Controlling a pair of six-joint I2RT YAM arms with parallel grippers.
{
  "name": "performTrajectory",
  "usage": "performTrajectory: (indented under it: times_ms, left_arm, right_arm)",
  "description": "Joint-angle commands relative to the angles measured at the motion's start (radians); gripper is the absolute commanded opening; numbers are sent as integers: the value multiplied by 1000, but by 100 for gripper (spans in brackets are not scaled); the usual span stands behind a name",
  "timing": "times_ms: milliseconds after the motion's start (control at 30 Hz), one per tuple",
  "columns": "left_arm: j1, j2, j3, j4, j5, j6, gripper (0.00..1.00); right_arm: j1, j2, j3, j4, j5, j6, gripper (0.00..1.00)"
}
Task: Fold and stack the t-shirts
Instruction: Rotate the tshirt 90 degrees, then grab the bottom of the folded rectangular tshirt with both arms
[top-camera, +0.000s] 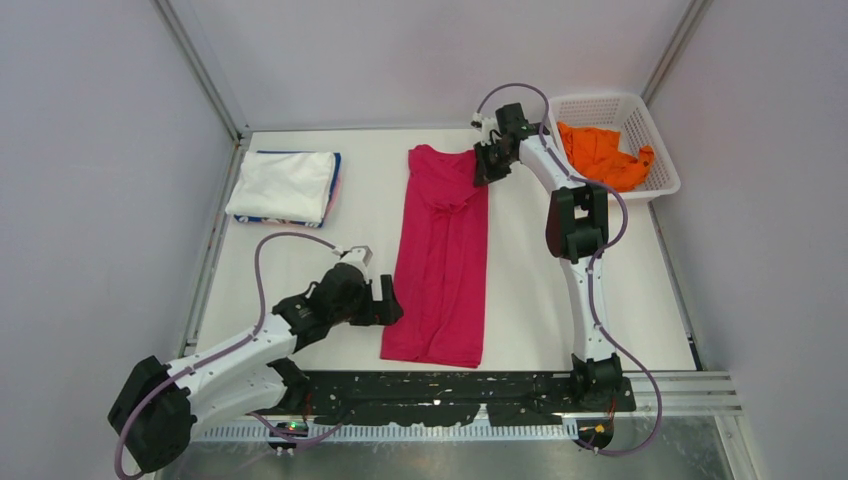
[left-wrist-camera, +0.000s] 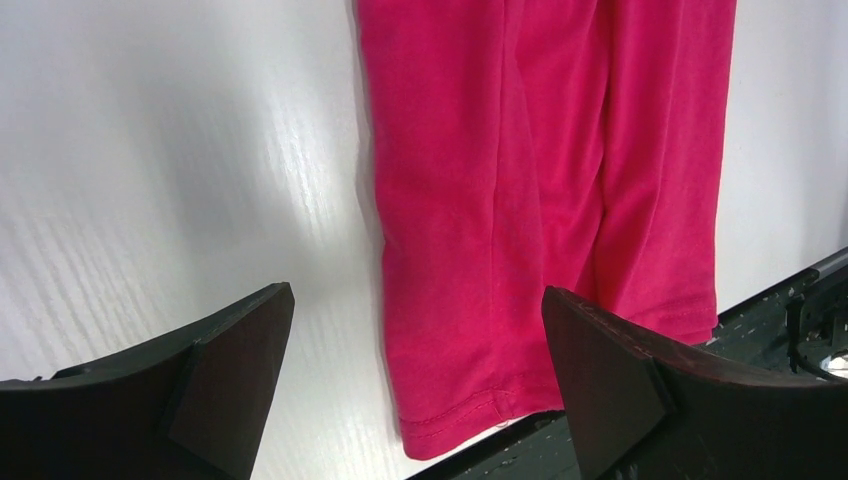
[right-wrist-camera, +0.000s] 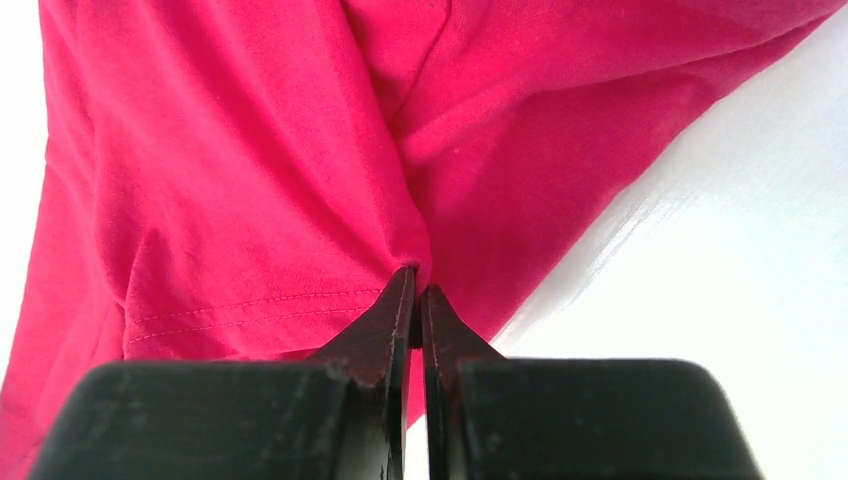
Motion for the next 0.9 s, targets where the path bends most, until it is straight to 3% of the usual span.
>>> performTrajectory:
  times_ms: [0, 133, 200, 267, 367, 500, 700, 867]
  left_arm:
    - [4, 26, -15, 86, 75, -30, 100]
    - [4, 28, -15, 73, 74, -33, 100]
    - [4, 26, -19, 62, 72, -35, 100]
    - [4, 21, -20, 47, 69, -37, 100]
    - [4, 10, -33, 26, 58, -52, 100]
    - [4, -5, -64, 18, 33, -82, 100]
    - [4, -18, -89, -13, 82, -122, 97]
    - [-3, -29, -104, -14, 150, -123, 83]
  right_arm:
    - [0, -32, 33, 23, 27, -53, 10]
    - [-1, -7, 72, 27, 38, -49, 15]
    - [0, -21, 71, 33, 38, -42, 37]
    - [1, -54, 64, 35, 43, -22, 52]
    - [2, -135, 30, 42, 56, 0, 61]
    - [5, -333, -124, 84, 137, 51, 98]
    - [31, -814, -745, 293, 238, 205, 95]
    - [141, -1122, -1199, 413, 310, 444, 96]
